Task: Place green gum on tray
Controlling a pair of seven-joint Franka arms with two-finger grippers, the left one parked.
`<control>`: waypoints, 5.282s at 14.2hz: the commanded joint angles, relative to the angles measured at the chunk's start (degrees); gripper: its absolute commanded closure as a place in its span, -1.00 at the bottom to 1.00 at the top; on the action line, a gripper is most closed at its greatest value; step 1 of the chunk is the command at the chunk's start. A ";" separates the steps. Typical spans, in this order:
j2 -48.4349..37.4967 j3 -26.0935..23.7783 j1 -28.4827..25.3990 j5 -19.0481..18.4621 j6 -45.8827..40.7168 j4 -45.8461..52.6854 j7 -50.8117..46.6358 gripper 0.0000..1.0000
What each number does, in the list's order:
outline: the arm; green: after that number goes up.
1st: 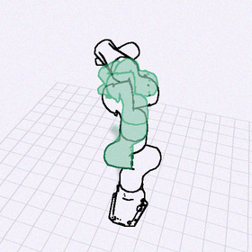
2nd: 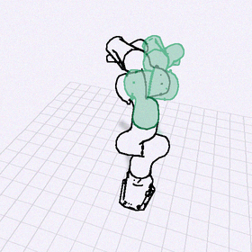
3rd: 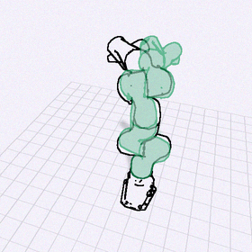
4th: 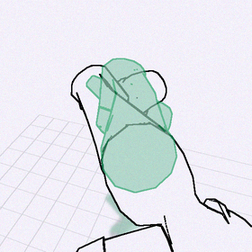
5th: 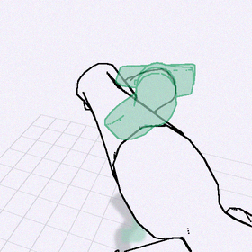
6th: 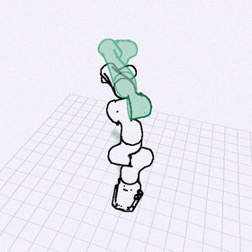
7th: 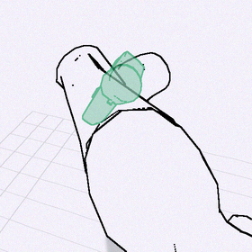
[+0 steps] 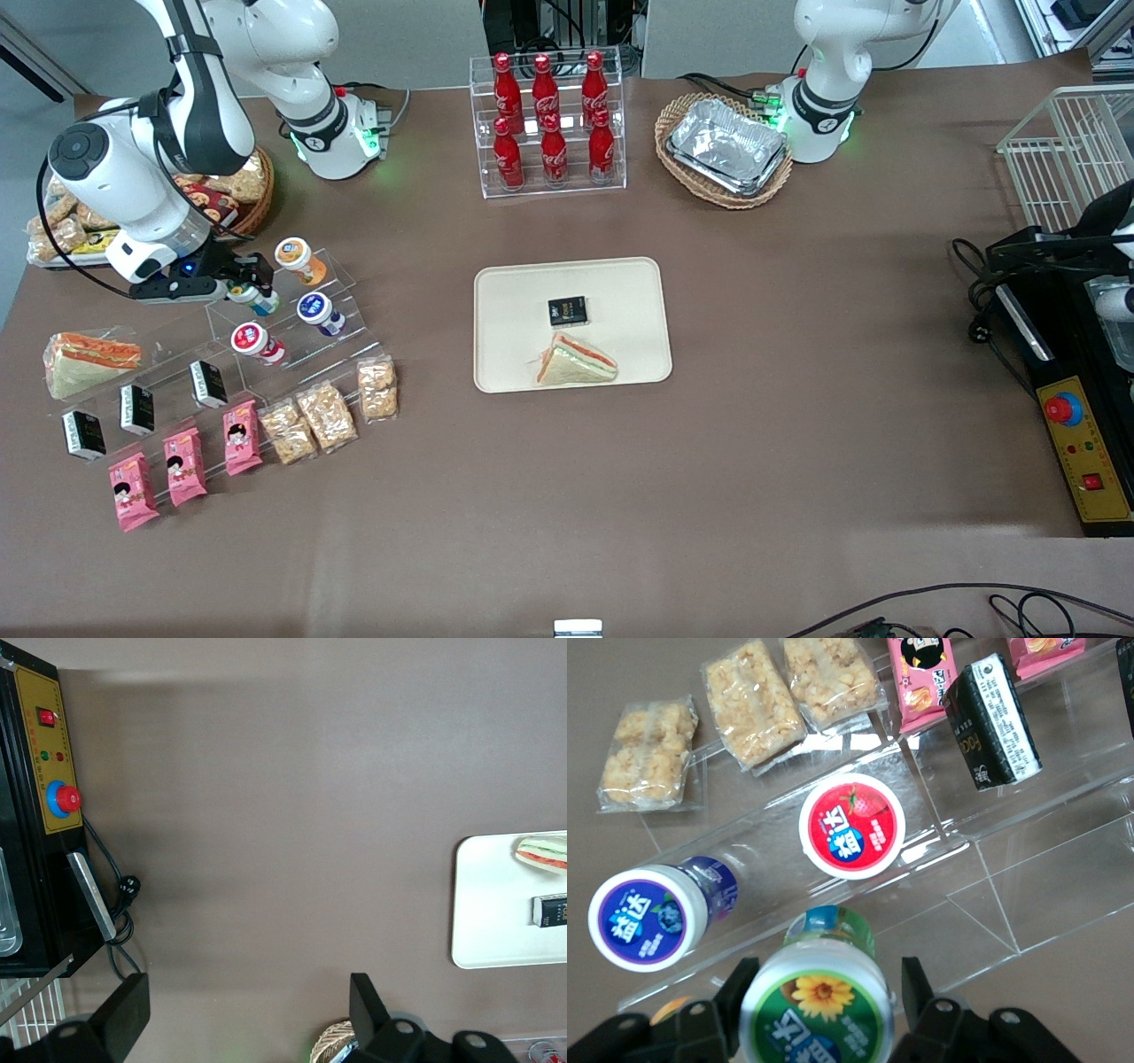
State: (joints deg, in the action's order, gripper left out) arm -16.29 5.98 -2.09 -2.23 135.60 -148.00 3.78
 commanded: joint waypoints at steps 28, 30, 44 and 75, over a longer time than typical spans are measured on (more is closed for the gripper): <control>0.73 -5.18 -16.69 5.75 -34.80 26.53 -31.33 0.63; 2.74 -5.80 -21.10 5.65 -31.56 26.44 -40.13 0.63; 29.98 -5.63 -42.65 2.75 8.77 20.47 -68.91 0.67; 14.70 5.97 -16.06 2.58 -40.30 47.41 -6.93 -1.00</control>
State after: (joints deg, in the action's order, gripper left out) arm -4.40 10.11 -24.94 0.74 105.77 -111.80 -18.26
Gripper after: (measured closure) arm 0.000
